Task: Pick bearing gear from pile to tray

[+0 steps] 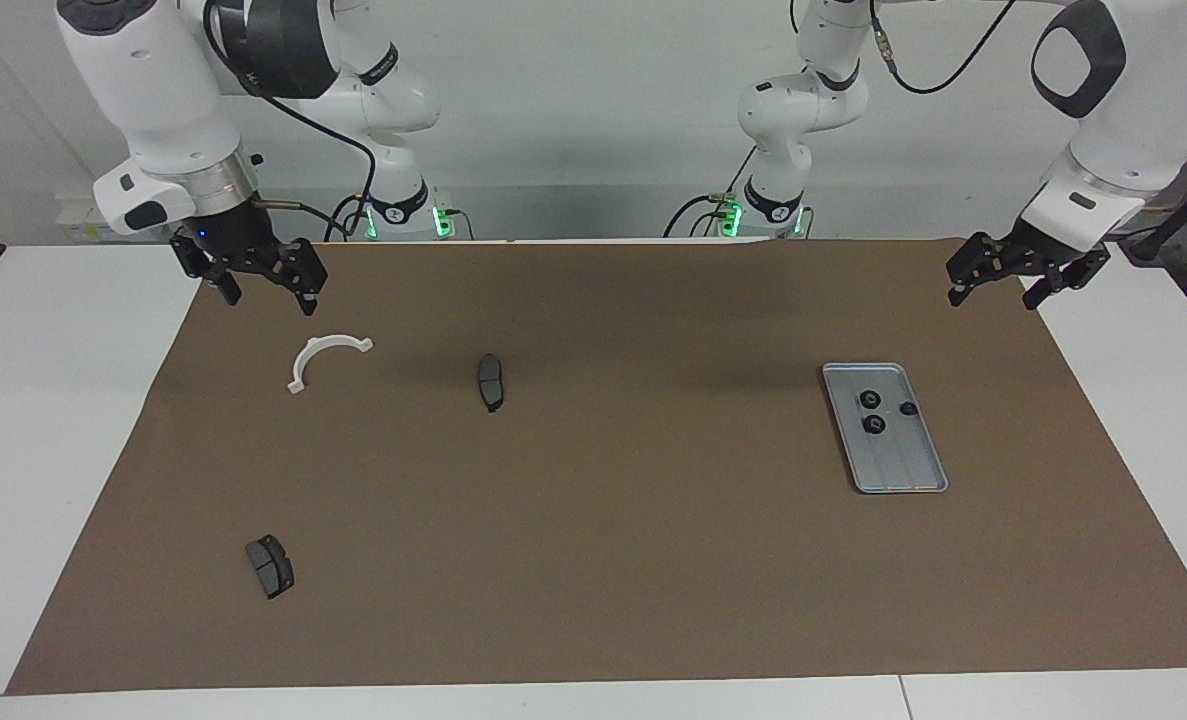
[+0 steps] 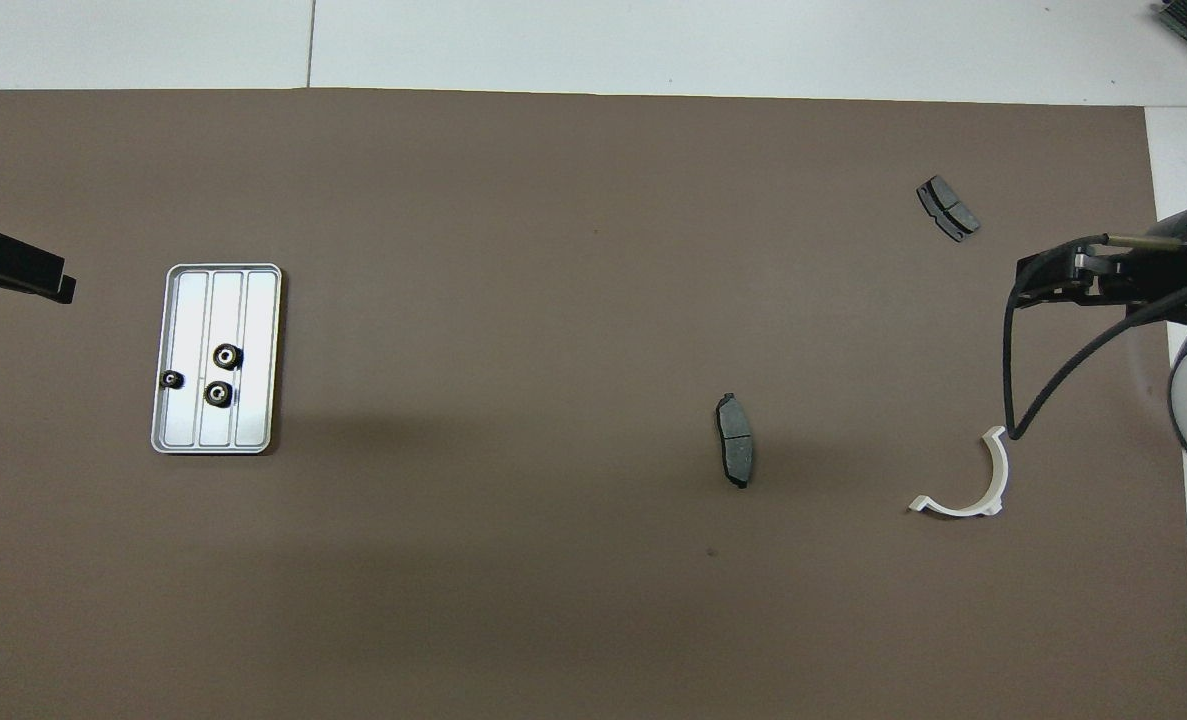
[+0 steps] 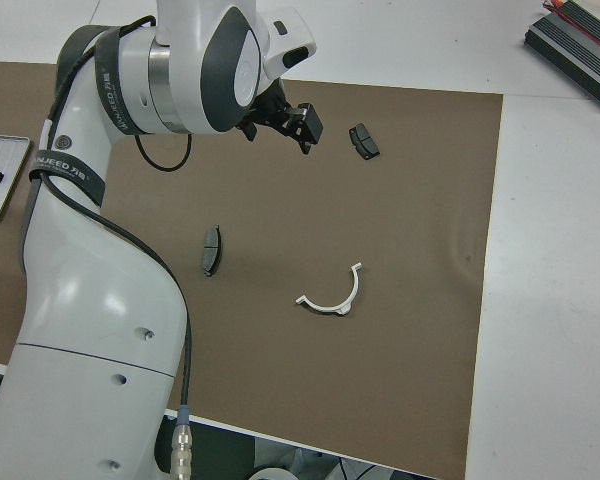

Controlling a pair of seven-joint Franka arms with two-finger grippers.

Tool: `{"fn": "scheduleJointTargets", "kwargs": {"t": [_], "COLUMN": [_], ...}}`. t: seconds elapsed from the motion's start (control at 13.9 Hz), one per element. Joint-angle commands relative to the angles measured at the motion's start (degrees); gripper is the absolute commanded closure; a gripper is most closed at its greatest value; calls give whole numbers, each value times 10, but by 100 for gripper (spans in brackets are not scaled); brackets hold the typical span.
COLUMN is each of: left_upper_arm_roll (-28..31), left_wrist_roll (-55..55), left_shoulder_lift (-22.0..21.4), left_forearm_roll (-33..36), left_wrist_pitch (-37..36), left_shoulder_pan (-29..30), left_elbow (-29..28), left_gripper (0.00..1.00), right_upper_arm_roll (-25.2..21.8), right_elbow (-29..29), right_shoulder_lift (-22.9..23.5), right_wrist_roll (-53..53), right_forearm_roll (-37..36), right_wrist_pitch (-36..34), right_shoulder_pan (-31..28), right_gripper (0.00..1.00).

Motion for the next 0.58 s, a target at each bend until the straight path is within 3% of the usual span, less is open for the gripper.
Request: {"fn": "scheduleJointTargets", "kwargs": {"t": [0.0, 0.5], "left_upper_arm_roll": [7, 7], "left_wrist_roll": [-7, -8], "left_shoulder_lift": [49, 46], "left_forearm_roll": [11, 11], "left_wrist_pitch": [-26, -17], "left_shoulder_pan": [-17, -17], "left_elbow": [73, 72], "left_gripper": [0, 0], "right_upper_arm_roll": [2, 2], "right_elbow": [-16, 23], "right_shoulder_lift": [-16, -15], "right_wrist_roll": [-16, -17], "right_forearm_roll": [12, 12], "right_wrist_pitch": [-4, -81], "right_shoulder_pan": [-6, -3], "right_gripper": [0, 0]}}
